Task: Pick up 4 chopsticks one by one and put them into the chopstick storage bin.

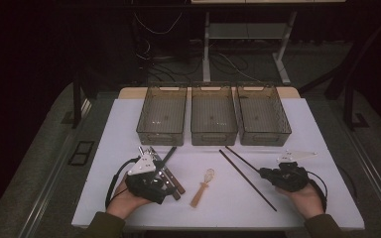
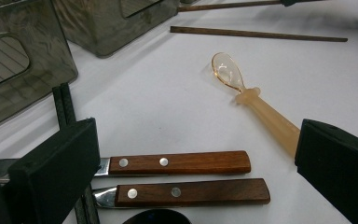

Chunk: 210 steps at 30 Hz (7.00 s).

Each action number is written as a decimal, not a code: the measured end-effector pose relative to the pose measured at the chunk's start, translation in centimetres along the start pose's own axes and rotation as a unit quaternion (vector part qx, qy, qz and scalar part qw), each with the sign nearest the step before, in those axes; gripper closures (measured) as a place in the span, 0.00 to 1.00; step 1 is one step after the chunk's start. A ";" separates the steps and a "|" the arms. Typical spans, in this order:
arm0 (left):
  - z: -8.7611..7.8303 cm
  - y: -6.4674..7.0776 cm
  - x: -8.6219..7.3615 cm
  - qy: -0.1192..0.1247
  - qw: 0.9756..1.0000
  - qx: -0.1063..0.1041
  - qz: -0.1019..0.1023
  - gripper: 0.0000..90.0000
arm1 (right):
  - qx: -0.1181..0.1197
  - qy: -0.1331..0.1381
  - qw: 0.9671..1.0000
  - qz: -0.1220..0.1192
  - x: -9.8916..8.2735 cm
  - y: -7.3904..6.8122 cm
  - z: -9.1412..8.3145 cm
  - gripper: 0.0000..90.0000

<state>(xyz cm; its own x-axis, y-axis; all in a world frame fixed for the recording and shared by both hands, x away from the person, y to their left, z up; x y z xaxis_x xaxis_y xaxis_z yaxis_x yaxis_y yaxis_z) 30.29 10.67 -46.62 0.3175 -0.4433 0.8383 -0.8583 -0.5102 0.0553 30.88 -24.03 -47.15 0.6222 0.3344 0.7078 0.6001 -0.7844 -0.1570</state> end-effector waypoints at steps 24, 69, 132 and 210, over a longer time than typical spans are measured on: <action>0.1 0.3 -0.6 -0.004 1.000 -0.003 0.007 0.00 | 0.047 0.035 0.998 -0.018 3.4 -1.2 -1.1 0.95; 0.4 0.6 -0.4 0.000 1.000 -0.007 0.012 0.00 | 0.064 0.056 0.996 -0.037 11.6 -4.2 3.8 0.95; 0.6 1.0 -0.4 -0.007 1.000 -0.018 0.023 0.00 | 0.020 0.018 0.999 -0.040 24.2 -8.0 13.3 0.95; 0.7 1.2 -0.1 0.002 0.999 -0.020 0.025 0.00 | 0.034 0.023 0.999 -0.028 26.7 -7.7 16.0 0.48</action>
<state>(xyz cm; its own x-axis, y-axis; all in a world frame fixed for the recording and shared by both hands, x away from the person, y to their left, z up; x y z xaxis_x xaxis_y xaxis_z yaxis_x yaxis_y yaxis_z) 29.53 9.60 -47.02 0.2726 -0.4643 0.8427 -0.8885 -0.4574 0.0354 50.90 -0.69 -38.11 0.5646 0.3507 0.7471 0.6664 -0.7278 -0.1619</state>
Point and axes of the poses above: each handheld gripper's, and its own axes: z roughly forward along the jaws, x roughly out of its top, y roughly to its right, the point moved 7 cm from there along z, roughly forward along the jaws, and after that the axes turned 2 degrees about z, right-handed, at the moved point
